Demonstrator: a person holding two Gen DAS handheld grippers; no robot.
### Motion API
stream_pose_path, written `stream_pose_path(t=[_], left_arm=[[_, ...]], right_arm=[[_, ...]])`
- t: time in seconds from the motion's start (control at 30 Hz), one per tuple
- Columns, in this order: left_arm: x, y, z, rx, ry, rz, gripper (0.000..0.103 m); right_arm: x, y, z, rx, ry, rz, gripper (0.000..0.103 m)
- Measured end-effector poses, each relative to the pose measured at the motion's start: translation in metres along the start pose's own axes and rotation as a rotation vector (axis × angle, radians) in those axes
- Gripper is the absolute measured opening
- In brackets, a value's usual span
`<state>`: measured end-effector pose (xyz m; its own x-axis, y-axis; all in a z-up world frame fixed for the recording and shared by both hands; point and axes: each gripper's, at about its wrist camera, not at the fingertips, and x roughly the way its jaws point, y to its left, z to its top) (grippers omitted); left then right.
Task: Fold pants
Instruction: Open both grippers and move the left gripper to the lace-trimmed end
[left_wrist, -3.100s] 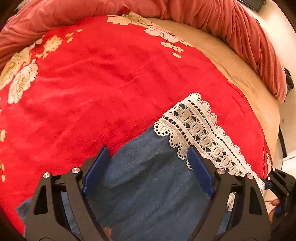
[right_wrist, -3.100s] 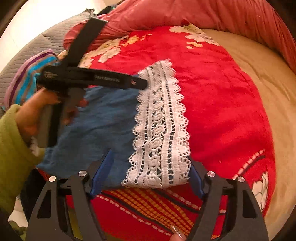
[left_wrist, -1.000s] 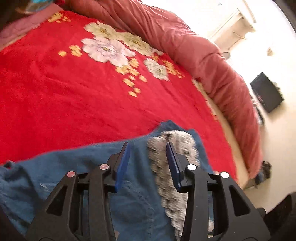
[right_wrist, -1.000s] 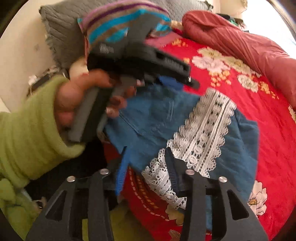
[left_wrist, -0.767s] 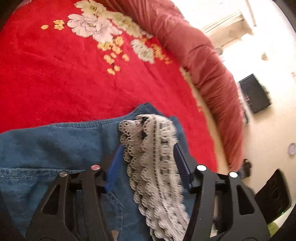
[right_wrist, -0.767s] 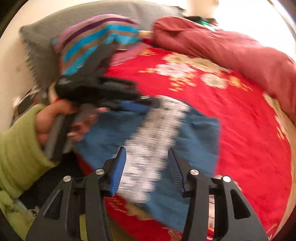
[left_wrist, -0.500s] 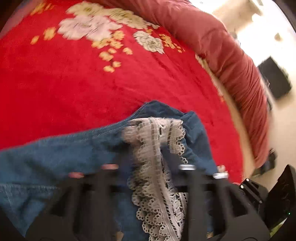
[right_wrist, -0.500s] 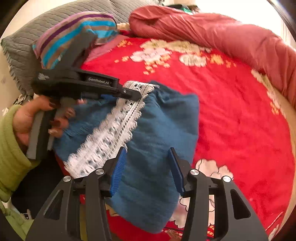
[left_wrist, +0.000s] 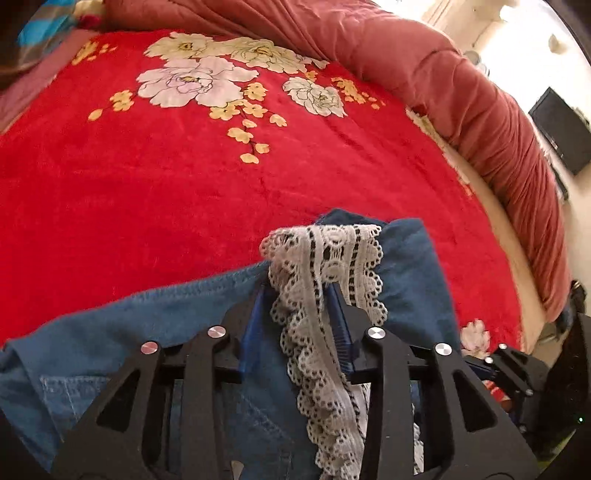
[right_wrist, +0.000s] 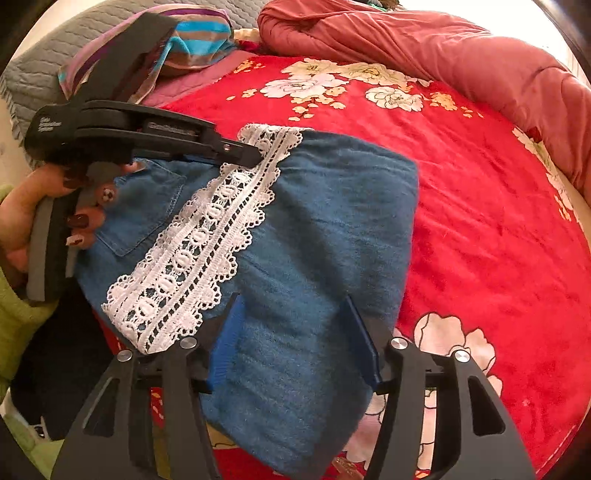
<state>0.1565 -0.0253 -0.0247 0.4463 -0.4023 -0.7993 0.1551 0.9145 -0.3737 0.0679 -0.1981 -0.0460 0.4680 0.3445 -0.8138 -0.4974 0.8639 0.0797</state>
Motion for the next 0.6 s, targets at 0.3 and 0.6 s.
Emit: stream_pose_path(t=[0.3,0.6], left_arm=[[-0.047,0.005,-0.044,-0.043,-0.019,-0.057,0.038],[-0.056,-0.013,-0.108,-0.085,0.091,-0.178,0.035]], right_arm=[[-0.034,-0.01,0.002,0.023,-0.075,0.013,0.058],[-0.035,0.002,-0.004,-0.05,-0.049,0.067,0.045]])
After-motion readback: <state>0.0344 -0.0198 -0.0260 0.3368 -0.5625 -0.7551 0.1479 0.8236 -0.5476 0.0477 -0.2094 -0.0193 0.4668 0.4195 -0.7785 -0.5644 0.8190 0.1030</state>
